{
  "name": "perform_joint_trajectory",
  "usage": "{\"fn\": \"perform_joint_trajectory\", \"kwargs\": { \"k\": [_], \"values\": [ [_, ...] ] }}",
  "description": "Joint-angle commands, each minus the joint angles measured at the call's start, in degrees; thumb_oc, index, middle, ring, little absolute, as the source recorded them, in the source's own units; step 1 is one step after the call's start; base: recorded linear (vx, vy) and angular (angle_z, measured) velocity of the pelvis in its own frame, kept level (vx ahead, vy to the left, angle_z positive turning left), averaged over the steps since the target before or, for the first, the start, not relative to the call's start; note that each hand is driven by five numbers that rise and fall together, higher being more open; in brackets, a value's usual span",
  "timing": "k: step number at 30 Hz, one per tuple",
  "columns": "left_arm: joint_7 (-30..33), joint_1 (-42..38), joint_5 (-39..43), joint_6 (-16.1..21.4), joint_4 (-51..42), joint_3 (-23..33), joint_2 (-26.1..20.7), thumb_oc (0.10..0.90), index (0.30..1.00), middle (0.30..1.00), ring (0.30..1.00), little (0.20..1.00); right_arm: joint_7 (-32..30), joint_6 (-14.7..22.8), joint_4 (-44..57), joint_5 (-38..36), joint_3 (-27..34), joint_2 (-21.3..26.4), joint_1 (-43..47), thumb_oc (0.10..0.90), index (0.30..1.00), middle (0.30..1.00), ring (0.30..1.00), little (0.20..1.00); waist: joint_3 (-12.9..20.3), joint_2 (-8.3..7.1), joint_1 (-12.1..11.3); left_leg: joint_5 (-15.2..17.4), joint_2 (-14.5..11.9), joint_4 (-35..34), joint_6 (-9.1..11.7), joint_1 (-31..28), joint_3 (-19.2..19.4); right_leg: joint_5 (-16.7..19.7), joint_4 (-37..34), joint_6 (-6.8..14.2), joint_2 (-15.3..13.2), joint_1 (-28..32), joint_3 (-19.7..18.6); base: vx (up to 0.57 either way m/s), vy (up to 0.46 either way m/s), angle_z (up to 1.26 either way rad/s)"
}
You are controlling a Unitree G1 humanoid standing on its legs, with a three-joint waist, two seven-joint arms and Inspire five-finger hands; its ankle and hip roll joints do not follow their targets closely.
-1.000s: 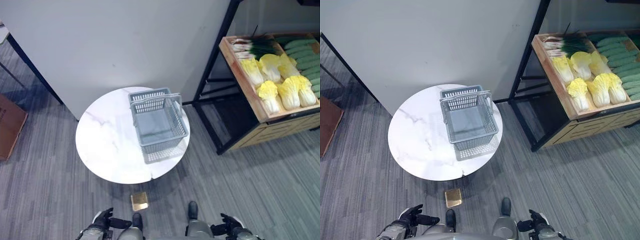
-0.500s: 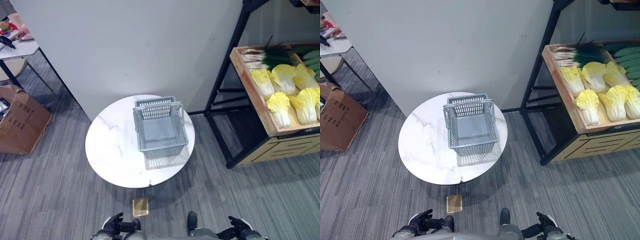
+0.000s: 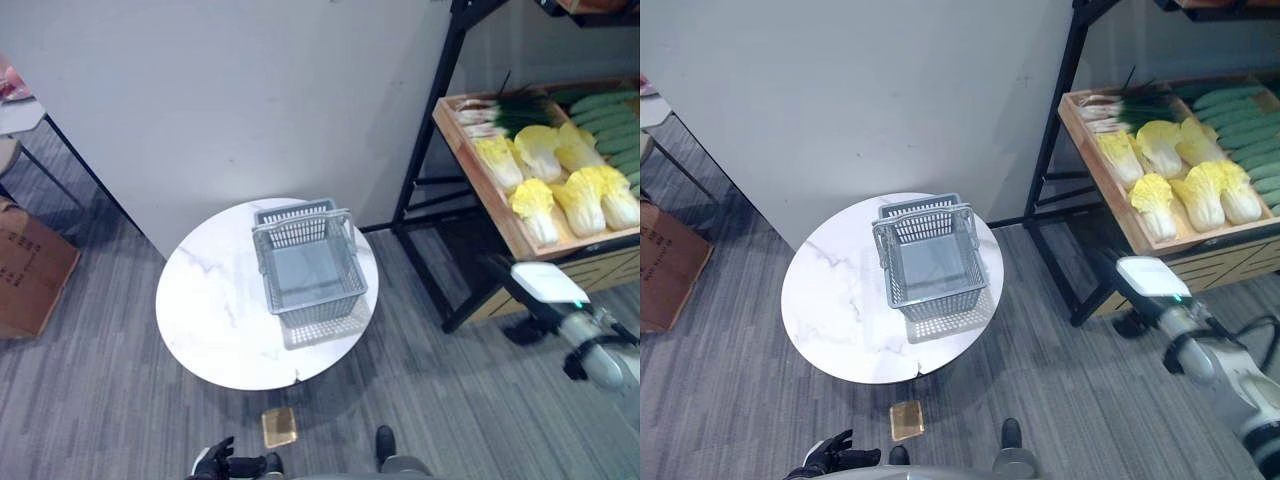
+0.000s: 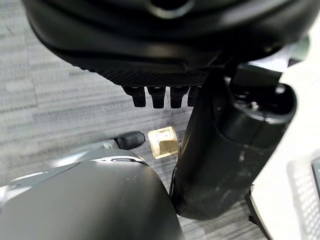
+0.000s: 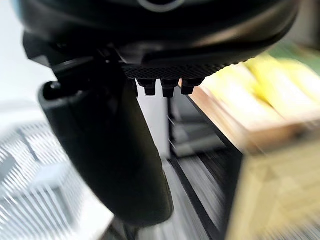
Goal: Get the vegetables into the basket
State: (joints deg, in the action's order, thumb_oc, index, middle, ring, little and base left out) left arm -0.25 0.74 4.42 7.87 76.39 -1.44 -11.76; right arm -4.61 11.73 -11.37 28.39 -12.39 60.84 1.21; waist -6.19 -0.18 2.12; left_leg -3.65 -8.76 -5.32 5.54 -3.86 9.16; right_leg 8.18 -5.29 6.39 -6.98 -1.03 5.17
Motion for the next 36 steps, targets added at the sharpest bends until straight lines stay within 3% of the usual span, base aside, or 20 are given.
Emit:
{"fn": "perform_joint_trajectory", "kwargs": {
  "k": [1, 3, 8, 11, 16, 24, 36],
  "values": [
    [0.0, 0.2, -3.9, -1.5, 4.2, -1.6, -3.1, 0.9, 1.0, 1.0, 1.0, 1.0, -1.5, 2.9, 6.1, -1.3, -1.9, -1.1, 10.4, 0.9, 1.0, 1.0, 1.0, 1.0, -1.3, -3.88, -2.4, 1.4, 1.6, 0.3, -1.6, 0.1, -1.4, 1.7, 0.8, 1.1, -3.5, 0.4, 1.4, -0.01, 0.023, 0.05],
    [0.6, 0.1, -3.7, -1.8, 4.1, -2.7, -3.4, 0.9, 1.0, 1.0, 1.0, 1.0, -1.7, 2.7, 8.1, -6.1, -6.3, -4.0, 20.0, 0.9, 1.0, 1.0, 1.0, 1.0, -1.9, -4.15, -4.2, 1.3, 1.9, 0.3, -1.8, 0.9, -2.0, 1.8, 0.7, 1.1, -3.8, 0.2, 2.1, -0.04, 0.013, 0.13],
    [1.1, -0.3, -3.1, -2.0, 4.0, -4.3, -3.9, 0.9, 1.0, 1.0, 1.0, 1.0, -1.5, 1.7, 5.7, -12.1, -12.7, -9.3, 32.2, 0.9, 1.0, 1.0, 1.0, 1.0, -3.0, -4.42, -6.0, 0.9, 2.1, 0.3, -1.9, 2.2, -2.9, 2.0, 0.7, 1.1, -4.1, 0.0, 3.0, -0.03, 0.007, 0.16],
    [2.1, -1.1, -2.1, -1.9, 3.9, -6.7, -4.1, 0.9, 1.0, 1.0, 1.0, 1.0, -2.9, 0.1, -2.7, -16.1, -18.7, -15.5, 43.6, 0.9, 1.0, 1.0, 1.0, 1.0, -4.8, -4.72, -8.2, 0.0, 2.4, 0.3, -2.1, 4.4, -4.1, 2.3, 0.9, 1.0, -4.3, -1.2, 3.6, -0.08, -0.008, 0.18],
    [3.1, -2.8, 0.3, -1.5, 3.6, -8.9, -4.7, 0.9, 1.0, 1.0, 1.0, 1.0, -5.1, -1.8, -18.0, -18.2, -23.0, -20.1, 55.7, 0.9, 1.0, 1.0, 1.0, 1.0, -6.9, -4.67, -10.3, -1.2, 2.9, 0.7, -2.1, 7.8, -5.8, 2.8, 1.1, 0.8, -4.6, -3.3, 4.6, -0.07, -0.005, 0.19],
    [3.6, -4.6, 3.9, -0.6, 3.1, -11.6, -5.5, 0.9, 1.0, 1.0, 1.0, 1.0, -7.4, -3.6, -39.0, -18.8, -26.8, -22.6, 67.7, 0.9, 1.0, 1.0, 1.0, 1.0, -8.9, -3.89, -12.4, -2.7, 3.6, 1.2, -2.0, 12.7, -8.4, 3.2, 1.1, 0.8, -5.0, -6.0, 6.4, -0.04, 0.004, 0.15],
    [4.6, -6.2, 5.1, -0.2, 3.0, -13.8, -5.9, 0.9, 1.0, 1.0, 1.0, 1.0, -9.1, -4.0, -49.4, -18.3, -30.1, -20.7, 75.0, 0.9, 1.0, 1.0, 1.0, 1.0, -10.2, -3.87, -13.9, -3.5, 4.2, 1.5, -1.8, 16.6, -10.4, 3.2, 0.9, 0.8, -5.0, -8.1, 7.7, 0.0, -0.008, 0.08]
  ]
}}
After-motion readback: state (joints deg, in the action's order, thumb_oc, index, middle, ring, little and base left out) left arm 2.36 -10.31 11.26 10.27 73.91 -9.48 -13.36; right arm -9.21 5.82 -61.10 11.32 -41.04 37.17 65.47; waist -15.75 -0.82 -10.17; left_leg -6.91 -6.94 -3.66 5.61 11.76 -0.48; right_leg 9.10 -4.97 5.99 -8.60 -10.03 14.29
